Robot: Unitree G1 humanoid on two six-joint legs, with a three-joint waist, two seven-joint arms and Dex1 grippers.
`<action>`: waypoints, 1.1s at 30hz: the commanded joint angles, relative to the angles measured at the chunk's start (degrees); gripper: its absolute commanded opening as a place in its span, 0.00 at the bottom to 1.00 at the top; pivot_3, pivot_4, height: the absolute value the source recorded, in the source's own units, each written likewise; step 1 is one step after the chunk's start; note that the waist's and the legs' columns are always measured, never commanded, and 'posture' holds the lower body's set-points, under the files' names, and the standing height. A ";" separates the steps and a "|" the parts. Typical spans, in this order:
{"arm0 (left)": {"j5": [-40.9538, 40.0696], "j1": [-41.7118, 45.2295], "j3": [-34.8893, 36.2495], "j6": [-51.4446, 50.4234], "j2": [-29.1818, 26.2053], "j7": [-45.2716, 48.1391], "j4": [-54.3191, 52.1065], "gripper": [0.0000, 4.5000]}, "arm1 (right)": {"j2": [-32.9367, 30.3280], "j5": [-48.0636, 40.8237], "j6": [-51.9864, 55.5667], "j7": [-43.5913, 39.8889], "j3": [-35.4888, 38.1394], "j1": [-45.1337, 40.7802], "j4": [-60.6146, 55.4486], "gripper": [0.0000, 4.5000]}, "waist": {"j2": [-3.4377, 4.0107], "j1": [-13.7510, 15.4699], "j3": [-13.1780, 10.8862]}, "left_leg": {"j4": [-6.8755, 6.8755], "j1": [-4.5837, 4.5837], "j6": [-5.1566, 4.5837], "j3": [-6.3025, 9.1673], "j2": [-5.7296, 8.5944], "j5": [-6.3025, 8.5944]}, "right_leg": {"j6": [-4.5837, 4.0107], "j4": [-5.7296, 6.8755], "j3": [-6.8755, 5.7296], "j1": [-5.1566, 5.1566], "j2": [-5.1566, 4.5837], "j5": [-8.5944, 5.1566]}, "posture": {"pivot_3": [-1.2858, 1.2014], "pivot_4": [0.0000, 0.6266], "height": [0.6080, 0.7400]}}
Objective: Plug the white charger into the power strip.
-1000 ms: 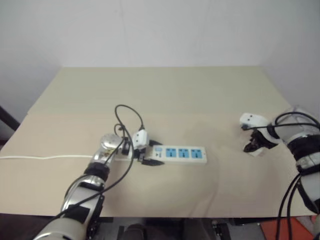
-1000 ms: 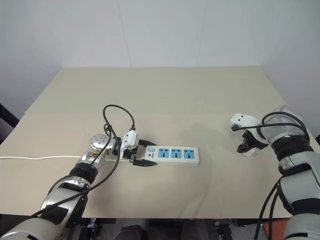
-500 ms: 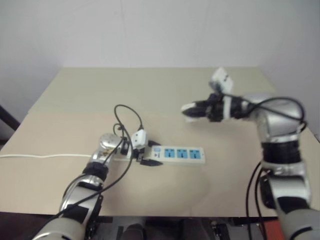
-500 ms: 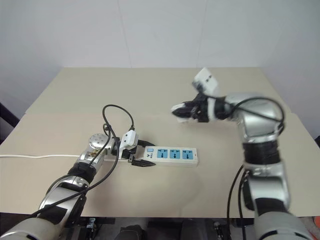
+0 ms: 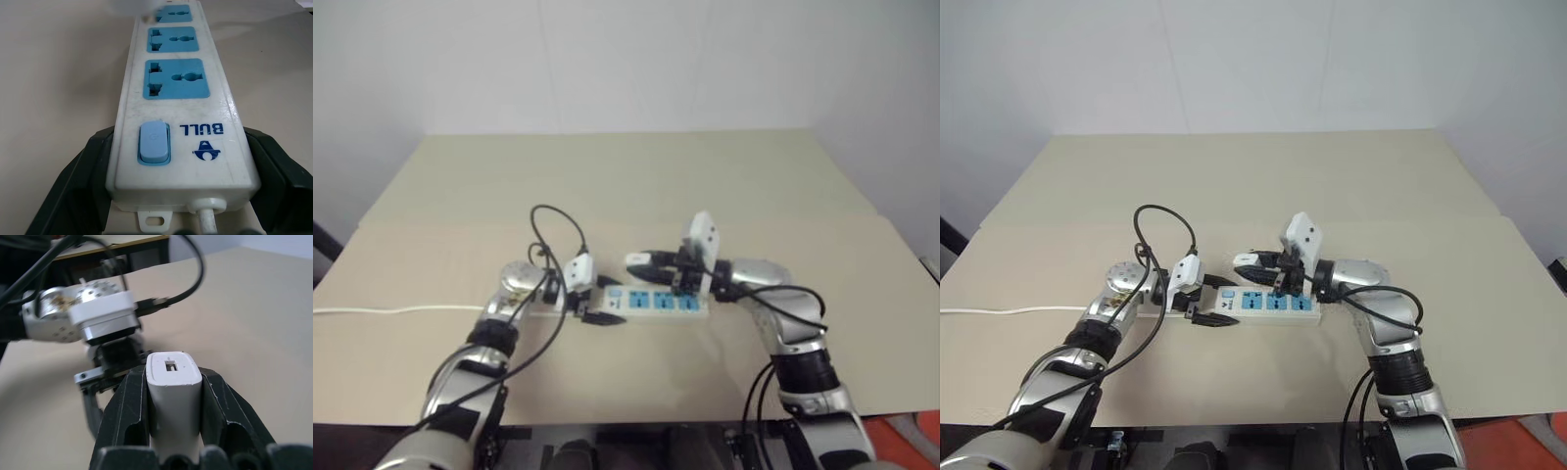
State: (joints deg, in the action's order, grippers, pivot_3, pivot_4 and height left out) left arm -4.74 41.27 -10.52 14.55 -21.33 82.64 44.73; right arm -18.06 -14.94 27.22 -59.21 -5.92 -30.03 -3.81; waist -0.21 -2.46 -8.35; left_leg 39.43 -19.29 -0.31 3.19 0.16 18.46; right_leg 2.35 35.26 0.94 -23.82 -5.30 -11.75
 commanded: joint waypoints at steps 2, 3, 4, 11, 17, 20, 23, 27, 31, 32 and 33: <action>1.25 -1.36 -1.63 -0.85 -1.00 0.77 -0.76 0.73 | 0.74 -0.74 -6.52 -1.59 -2.19 -0.09 2.39 0.24 | 0.00 -0.04 0.00 | 0.00 0.00 0.00 0.00 0.00 0.00 | 0.00 0.00 0.00 0.00 0.00 0.00 | 0.52 0.24 1.00; 1.22 -1.39 -1.62 -0.90 -1.05 0.78 -0.86 0.73 | 1.03 -0.53 -7.68 -1.69 -2.68 -0.19 3.36 0.24 | 0.00 -0.04 0.00 | 0.00 0.00 0.00 0.00 0.00 0.00 | 0.00 -0.01 0.00 0.00 0.00 0.00 | 0.52 0.24 1.00; 1.24 -1.41 -1.64 -0.91 -1.11 0.77 -0.95 0.73 | 1.26 -0.16 -8.93 -1.67 -3.19 -0.36 4.53 0.24 | 0.00 -0.05 0.00 | 0.00 0.00 0.00 0.00 0.00 0.00 | 0.00 -0.01 0.00 0.00 0.00 0.00 | 0.52 0.24 1.00; 1.23 -1.90 -1.85 -1.25 -1.35 0.73 -2.03 0.73 | 1.70 1.50 -15.87 -0.30 -3.36 -2.97 13.99 0.24 | -0.01 -0.11 0.00 | 0.00 0.02 0.00 -0.01 0.00 0.00 | 0.00 -0.01 0.01 0.01 0.00 0.00 | 0.52 0.24 1.00; 1.10 -2.69 -2.00 -1.65 -1.68 0.78 -3.20 0.73 | 0.01 0.95 -17.59 -1.76 -3.27 -3.09 15.99 0.24 | -0.01 -0.11 0.00 | -0.01 0.02 0.00 0.00 0.00 0.00 | -0.01 -0.01 0.01 0.01 0.00 0.00 | 0.52 0.24 1.00; 1.04 -2.92 -2.05 -1.80 -1.80 0.72 -3.61 0.73 | -0.74 1.40 -18.72 -2.42 -3.91 -2.47 16.76 0.24 | -0.01 -0.09 0.00 | -0.01 0.02 0.00 0.00 -0.01 0.00 | -0.01 -0.01 0.01 0.01 0.01 0.00 | 0.52 0.24 1.00; 1.01 -2.96 -2.09 -1.84 -1.97 0.71 -3.85 0.73 | -1.61 1.99 -20.52 -2.86 -4.15 -1.79 18.11 0.24 | -0.01 -0.08 0.00 | -0.01 0.02 0.00 0.00 0.00 0.00 | -0.01 -0.02 0.01 0.01 0.00 0.00 | 0.52 0.24 1.00; 0.88 -3.03 -2.22 -2.08 -2.17 0.65 -4.29 0.73 | -2.95 3.19 -23.74 -3.12 -4.29 -1.77 21.51 0.24 | -0.01 -0.06 0.01 | -0.01 0.02 0.00 0.00 -0.01 0.00 | -0.01 -0.02 0.01 0.02 0.00 0.00 | 0.52 0.24 1.00; 0.75 -3.27 -2.30 -2.37 -2.36 0.58 -4.76 0.73 | -4.40 3.51 -26.23 -3.33 -3.79 -2.10 24.77 0.24 | -0.01 0.01 0.01 | 0.00 0.10 0.00 0.01 -0.01 0.00 | 0.00 -0.07 0.00 0.17 0.00 0.00 | 0.52 0.24 1.00; 0.75 -3.33 -2.29 -2.38 -2.43 0.54 -4.74 0.73 | -5.19 3.52 -26.59 -3.85 -3.69 -2.06 25.38 0.24 | -0.01 0.05 0.01 | -0.01 0.13 0.00 0.02 -0.01 0.00 | 0.00 -0.09 0.00 0.22 0.00 0.00 | 0.52 0.24 1.00; 0.72 -3.40 -2.29 -2.43 -2.49 0.51 -4.78 0.73 | -5.86 3.51 -26.89 -4.22 -3.65 -1.97 25.80 0.24 | -0.01 0.09 0.01 | -0.01 0.17 0.00 0.03 -0.01 0.00 | 0.00 -0.12 -0.01 0.28 0.00 0.00 | 0.52 0.24 1.00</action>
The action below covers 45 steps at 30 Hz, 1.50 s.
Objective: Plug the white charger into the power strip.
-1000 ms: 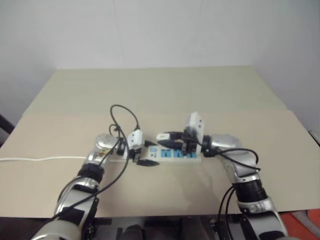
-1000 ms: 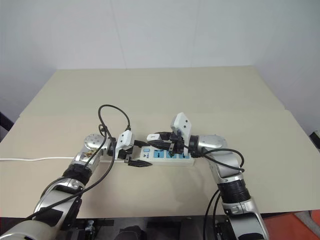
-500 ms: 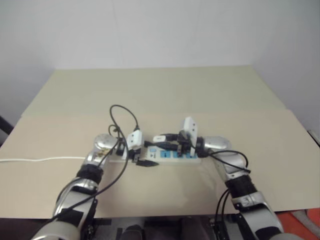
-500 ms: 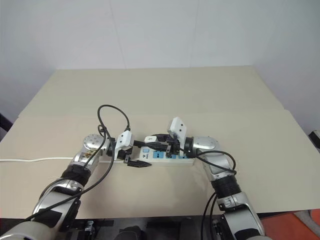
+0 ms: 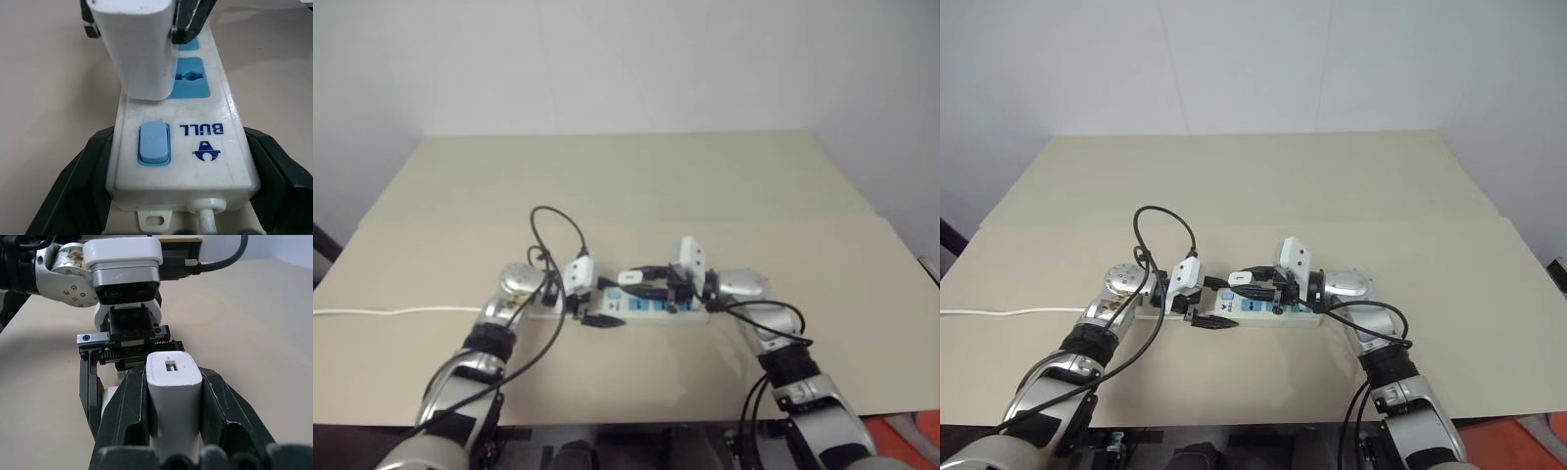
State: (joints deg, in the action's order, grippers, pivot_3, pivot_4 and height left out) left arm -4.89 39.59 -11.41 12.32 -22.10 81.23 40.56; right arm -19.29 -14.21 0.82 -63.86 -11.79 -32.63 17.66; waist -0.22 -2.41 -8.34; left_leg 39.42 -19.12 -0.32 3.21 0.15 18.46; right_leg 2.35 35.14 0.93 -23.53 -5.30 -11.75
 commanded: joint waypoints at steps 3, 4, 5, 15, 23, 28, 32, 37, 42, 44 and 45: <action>0.62 -2.08 -1.40 -0.55 -1.83 1.63 -1.06 0.73 | -6.76 2.55 -0.93 -0.59 2.48 1.33 5.38 0.24 | 0.00 0.31 0.00 | 0.00 0.09 -0.01 0.04 0.00 0.01 | 0.00 -0.07 -0.03 0.16 0.00 0.00 | 0.52 0.24 1.00; 0.44 -2.23 -1.39 -0.79 -1.86 1.55 -1.27 0.73 | -7.39 2.44 -0.99 -0.91 2.62 1.62 5.71 0.24 | 0.00 0.39 0.00 | 0.00 0.10 -0.01 0.05 0.00 0.01 | 0.00 -0.07 -0.04 0.18 0.00 0.00 | 0.52 0.24 1.00; 0.30 -2.36 -1.46 -0.93 -1.89 1.45 -1.44 0.73 | -7.95 2.32 -1.01 -1.12 2.73 1.89 6.01 0.24 | 0.00 0.50 0.00 | 0.00 0.10 -0.01 0.05 0.00 0.01 | 0.00 -0.08 -0.04 0.19 0.00 0.00 | 0.52 0.24 1.00; -0.32 -3.35 -2.35 -1.01 -3.07 0.55 -2.32 0.73 | -12.15 -0.36 0.52 -2.42 3.81 1.55 11.24 0.24 | -0.01 1.30 0.00 | -0.05 0.37 -0.05 0.03 0.00 0.03 | 0.00 -0.14 -0.03 0.46 0.00 -0.01 | 0.52 0.24 1.00; -0.70 -4.47 -2.19 -1.75 -3.97 -0.06 -3.85 0.73 | -11.91 1.56 -2.57 -3.95 0.04 1.55 11.45 0.24 | -0.03 1.41 0.01 | -0.11 0.51 -0.06 -0.01 -0.01 0.04 | -0.01 -0.15 -0.01 0.53 0.00 -0.02 | 0.52 0.24 1.00; -0.70 -4.46 -2.69 -1.85 -3.54 -0.39 -3.92 0.73 | -7.05 2.97 -2.33 -3.39 -4.52 -1.02 8.44 0.24 | -0.03 1.11 0.02 | -0.18 0.62 -0.06 -0.05 -0.02 0.04 | -0.02 -0.14 0.02 0.55 0.01 -0.03 | 0.52 0.24 1.00; -0.86 -4.29 -2.96 -1.95 -3.29 -0.60 -3.94 0.73 | -4.13 4.28 -2.16 -3.22 -7.01 -2.56 8.73 0.24 | -0.16 0.05 0.12 | -0.26 0.81 -0.06 -0.08 -0.06 0.04 | -0.15 -0.15 0.07 0.59 0.05 -0.11 | 0.52 0.24 1.00; -1.02 -4.73 -3.02 -2.28 -3.35 -0.83 -4.80 0.73 | -2.47 4.83 -1.55 -3.23 -7.31 -2.86 10.65 0.24 | -0.19 -0.47 0.14 | -0.47 1.23 -0.06 -0.05 -0.15 0.04 | -0.28 -0.11 0.08 0.87 0.16 -0.19 | 0.52 0.24 1.00; -1.20 -5.34 -2.79 -2.76 -3.70 -1.02 -5.77 0.73 | -2.42 3.75 0.16 -3.65 -6.51 -2.88 10.48 0.24 | -0.19 -0.66 0.14 | -0.56 1.49 -0.07 -0.05 -0.19 0.04 | -0.32 -0.12 0.10 1.07 0.19 -0.25 | 0.52 0.24 1.00; -1.18 -5.53 -2.73 -2.94 -3.73 -1.16 -6.07 0.73 | -2.26 2.90 1.44 -3.64 -5.81 -3.01 10.10 0.24 | -0.19 -0.74 0.14 | -0.56 1.49 -0.07 -0.05 -0.20 0.04 | -0.32 -0.12 0.10 1.07 0.19 -0.25 | 0.52 0.24 1.00; -1.16 -5.61 -2.71 -2.98 -3.77 -1.19 -6.19 0.73 | -2.22 2.41 2.06 -3.64 -5.35 -2.96 9.81 0.24 | -0.19 -0.76 0.14 | -0.57 1.50 -0.07 -0.05 -0.20 0.05 | -0.33 -0.12 0.10 1.07 0.19 -0.25 | 0.52 0.24 1.00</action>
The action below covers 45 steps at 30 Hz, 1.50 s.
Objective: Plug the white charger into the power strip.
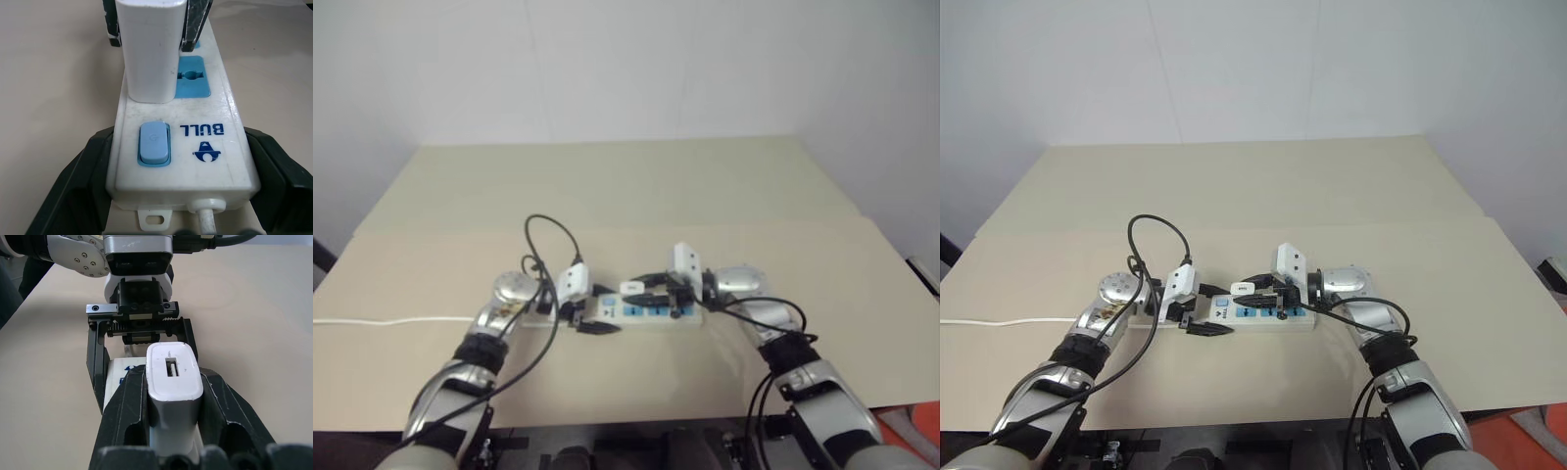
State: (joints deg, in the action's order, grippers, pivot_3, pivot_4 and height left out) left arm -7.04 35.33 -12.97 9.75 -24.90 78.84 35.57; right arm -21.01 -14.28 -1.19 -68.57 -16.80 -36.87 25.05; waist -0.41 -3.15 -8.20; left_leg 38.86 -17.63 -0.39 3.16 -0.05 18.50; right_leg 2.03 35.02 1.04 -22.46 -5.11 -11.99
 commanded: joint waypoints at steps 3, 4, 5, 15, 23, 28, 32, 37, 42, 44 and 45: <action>0.98 -1.54 -1.03 -0.49 -1.17 1.20 -1.51 0.73 | -0.80 1.61 5.30 0.98 0.95 1.90 1.30 0.24 | 0.00 -0.02 0.00 | 0.00 -0.01 0.00 0.00 0.00 0.00 | 0.00 -0.01 0.00 0.00 0.00 0.00 | 0.52 0.24 1.00; 0.99 -1.52 -1.01 -0.50 -1.21 1.20 -1.54 0.73 | -0.99 1.62 5.34 0.94 1.12 2.24 0.94 0.24 | 0.00 0.00 0.00 | -0.01 -0.02 0.00 0.00 0.00 0.00 | 0.00 -0.02 0.00 -0.01 0.00 0.00 | 0.52 0.24 1.00; 1.03 -1.45 -0.99 -0.45 -1.27 1.21 -1.46 0.73 | -1.15 1.67 5.34 0.88 1.20 2.68 0.52 0.24 | 0.00 0.05 0.00 | -0.02 -0.02 -0.01 0.00 0.00 0.00 | 0.00 -0.02 0.00 -0.01 -0.01 0.00 | 0.52 0.24 1.00; 1.12 -0.63 -1.10 -0.19 -1.60 1.46 -0.71 0.73 | -0.88 1.78 4.87 2.56 2.31 5.65 -2.54 0.24 | -0.01 0.37 -0.01 | -0.04 -0.08 -0.04 0.01 0.00 0.03 | 0.02 -0.06 -0.01 -0.05 -0.01 -0.03 | 0.52 0.24 1.00; 1.27 -0.29 -1.28 0.09 -1.84 1.79 -0.40 0.73 | -0.96 1.89 4.57 3.09 2.66 6.18 -2.92 0.24 | -0.02 0.41 -0.02 | -0.04 -0.10 -0.04 0.01 0.00 0.03 | 0.02 -0.07 -0.01 -0.06 -0.01 -0.04 | 0.52 0.24 1.00; 1.29 -0.32 -1.32 0.15 -1.99 1.99 -0.31 0.73 | -1.20 2.12 3.91 2.37 2.46 5.51 -2.73 0.24 | -0.03 0.42 -0.02 | -0.04 -0.12 -0.04 0.01 0.00 0.03 | 0.02 -0.07 -0.01 -0.08 -0.01 -0.04 | 0.52 0.24 1.00; 1.26 -0.68 -1.29 0.09 -2.12 2.03 -0.61 0.73 | -1.12 2.39 3.38 1.85 2.33 4.75 -2.37 0.56 | -0.08 0.47 -0.05 | -0.04 -0.16 -0.04 0.02 0.01 0.03 | 0.02 -0.08 -0.03 -0.10 -0.01 -0.05 | 0.52 0.24 1.00; 1.16 -0.78 -1.17 0.17 -2.08 2.00 -0.42 0.73 | -0.81 2.21 4.36 0.93 2.37 4.17 -2.51 0.92 | -0.10 0.46 -0.05 | -0.04 -0.25 -0.04 0.02 0.00 0.03 | 0.02 -0.06 -0.02 -0.22 -0.01 -0.04 | 0.52 0.24 1.00; 1.11 -0.73 -1.11 0.17 -1.97 1.86 -0.36 0.73 | -0.75 2.09 4.69 0.64 2.80 4.01 -2.98 0.92 | -0.10 0.46 -0.05 | -0.04 -0.26 -0.04 0.02 0.00 0.03 | 0.02 -0.06 -0.02 -0.22 -0.01 -0.04 | 0.52 0.24 1.00; 1.13 -0.66 -1.10 0.17 -1.89 1.75 -0.32 0.73 | -0.72 1.82 4.89 0.65 3.21 3.83 -3.33 0.92 | -0.10 0.46 -0.05 | -0.04 -0.26 -0.04 0.02 0.01 0.03 | 0.02 -0.07 -0.02 -0.22 -0.01 -0.04 | 0.52 0.24 1.00; 1.19 -0.56 -1.07 0.11 -1.83 1.52 -0.29 0.81 | -0.80 1.53 5.22 0.57 3.49 3.66 -3.74 0.93 | -0.10 0.46 -0.05 | -0.04 -0.26 -0.04 0.02 0.01 0.03 | 0.02 -0.07 -0.02 -0.23 -0.01 -0.04 | 0.52 0.24 1.00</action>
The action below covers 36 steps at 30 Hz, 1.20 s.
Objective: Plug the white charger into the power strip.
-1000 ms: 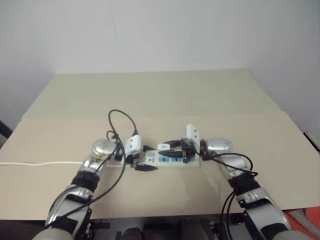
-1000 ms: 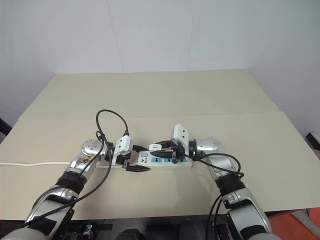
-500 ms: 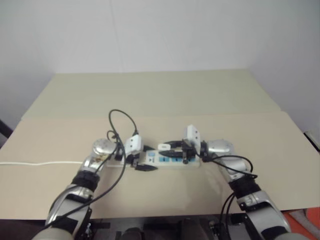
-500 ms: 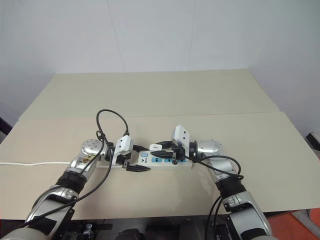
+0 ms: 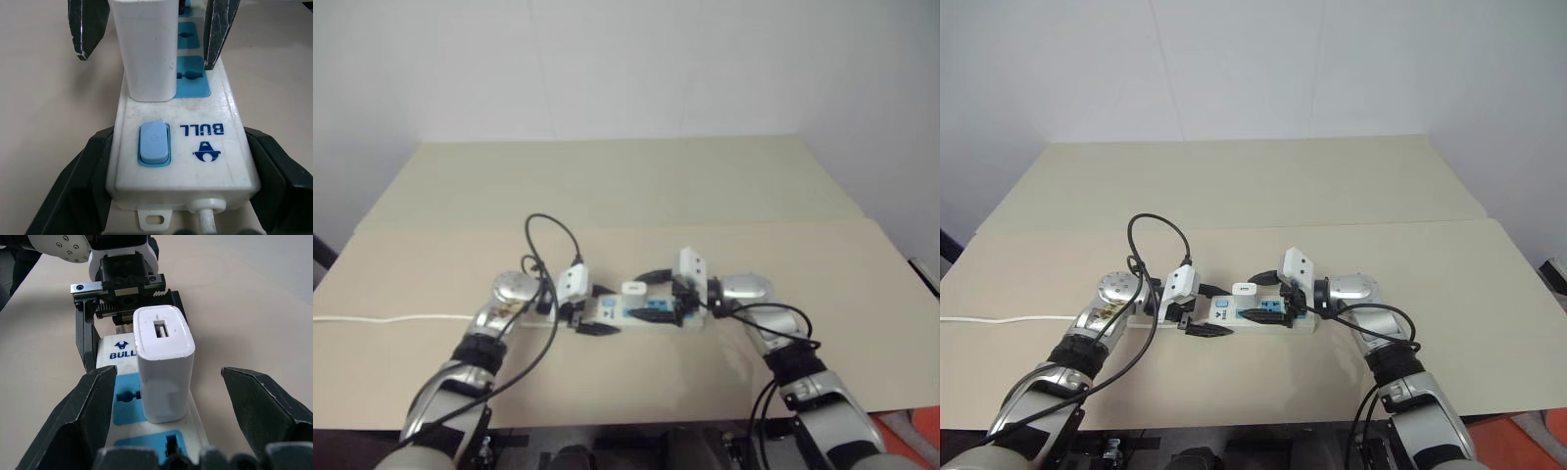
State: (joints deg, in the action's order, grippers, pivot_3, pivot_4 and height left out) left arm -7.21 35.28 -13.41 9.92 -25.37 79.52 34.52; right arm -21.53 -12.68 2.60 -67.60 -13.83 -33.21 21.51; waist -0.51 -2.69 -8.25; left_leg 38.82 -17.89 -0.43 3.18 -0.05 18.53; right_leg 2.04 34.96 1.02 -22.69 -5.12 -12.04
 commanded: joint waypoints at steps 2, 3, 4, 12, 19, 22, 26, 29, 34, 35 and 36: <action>1.36 -0.21 -0.56 -0.63 -1.34 0.79 0.76 0.94 | -0.47 -0.45 1.95 -0.71 0.85 -0.23 -0.96 0.93 | 0.00 0.03 -0.01 | 0.00 -0.04 0.00 -0.01 0.00 0.00 | 0.00 0.01 0.00 -0.05 0.00 0.00 | 0.52 0.24 1.00; 1.33 -0.03 -0.47 -0.87 -1.36 0.81 0.71 1.00 | -0.48 -0.46 2.09 -0.86 0.90 -0.27 -1.16 0.93 | 0.00 0.13 -0.01 | 0.01 -0.17 0.00 -0.01 0.01 0.00 | 0.00 0.04 0.01 -0.19 -0.01 0.00 | 0.52 0.24 1.00; 1.17 0.20 -0.28 -1.10 -1.41 0.93 0.59 1.00 | -0.40 -0.35 2.10 -0.93 0.96 -0.29 -1.20 0.93 | 0.00 0.19 -0.01 | 0.02 -0.30 0.00 0.01 0.02 -0.01 | -0.01 0.05 0.00 -0.32 -0.01 0.01 | 0.52 0.24 1.00; -2.25 0.42 2.83 -2.93 -4.85 3.26 -5.43 1.00 | -1.29 -1.35 2.68 -2.09 2.35 -0.61 -4.07 0.93 | -0.02 0.23 -0.07 | 0.02 -0.47 0.00 0.01 0.02 0.00 | -0.01 0.04 -0.01 -0.48 -0.03 0.02 | 0.52 0.24 1.00; -5.66 -0.97 4.20 -6.34 -10.18 7.26 -13.28 1.00 | -6.82 -4.80 7.84 -3.33 5.56 0.10 -13.19 0.93 | 0.05 0.42 -0.36 | -0.03 -0.65 0.00 0.02 0.04 0.00 | 0.00 0.05 -0.05 -0.62 -0.06 0.02 | 0.52 0.24 1.00; -6.37 -1.16 4.89 -6.79 -11.37 7.59 -15.09 1.00 | -9.94 -6.51 9.88 -4.05 7.26 1.65 -18.02 0.93 | 0.04 0.63 -0.39 | -0.04 -0.76 -0.01 0.03 0.04 0.01 | 0.02 0.00 -0.09 -0.63 -0.07 0.02 | 0.52 0.24 1.00; -8.08 -2.66 6.45 -9.06 -15.20 8.80 -20.05 1.00 | -17.80 -9.74 12.09 -6.93 11.62 6.01 -24.61 0.93 | 0.03 0.94 -0.39 | 0.01 -1.22 -0.02 0.04 0.08 0.01 | 0.06 -0.01 -0.12 -1.05 -0.13 0.03 | 0.52 0.24 1.00; -9.19 -3.88 8.51 -10.40 -18.55 8.42 -22.50 1.00 | -24.55 -11.32 12.15 -9.75 15.61 10.19 -26.06 0.93 | 0.03 1.41 -0.42 | 0.05 -1.54 -0.01 0.02 0.10 0.00 | 0.10 0.03 -0.11 -1.46 -0.15 0.06 | 0.52 0.24 1.00; -11.80 -8.26 14.32 -13.16 -24.81 6.89 -27.31 1.00 | -32.87 -11.81 10.94 -10.28 24.42 15.97 -21.39 0.93 | -0.01 1.61 -0.58 | 0.05 -1.49 -0.04 -0.08 0.09 0.02 | 0.10 -0.02 -0.06 -1.43 -0.15 0.05 | 0.52 0.24 1.00; -12.43 -9.39 15.40 -14.05 -25.70 6.41 -28.78 1.00 | -34.02 -11.61 10.28 -10.37 25.73 16.85 -19.94 0.93 | -0.04 1.63 -0.61 | 0.06 -1.49 -0.04 -0.10 0.09 0.02 | 0.10 -0.02 -0.04 -1.44 -0.15 0.05 | 0.52 0.24 1.00; -13.18 -10.68 16.79 -14.64 -26.86 6.42 -29.68 1.00 | -35.07 -11.27 10.10 -10.19 26.81 17.76 -19.02 0.93 | -0.05 1.65 -0.63 | 0.06 -1.47 -0.04 -0.11 0.09 0.02 | 0.10 -0.03 -0.04 -1.43 -0.15 0.05 | 0.52 0.24 1.00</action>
State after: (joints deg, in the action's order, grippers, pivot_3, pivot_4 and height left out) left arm -18.37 25.49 0.42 -3.68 -50.51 86.42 7.86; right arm -55.02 -23.62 14.19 -77.46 9.69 -16.01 1.83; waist -0.56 -1.04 -8.88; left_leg 38.89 -19.36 -0.47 3.06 0.04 18.55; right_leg 2.14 34.91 0.98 -24.13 -5.27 -11.99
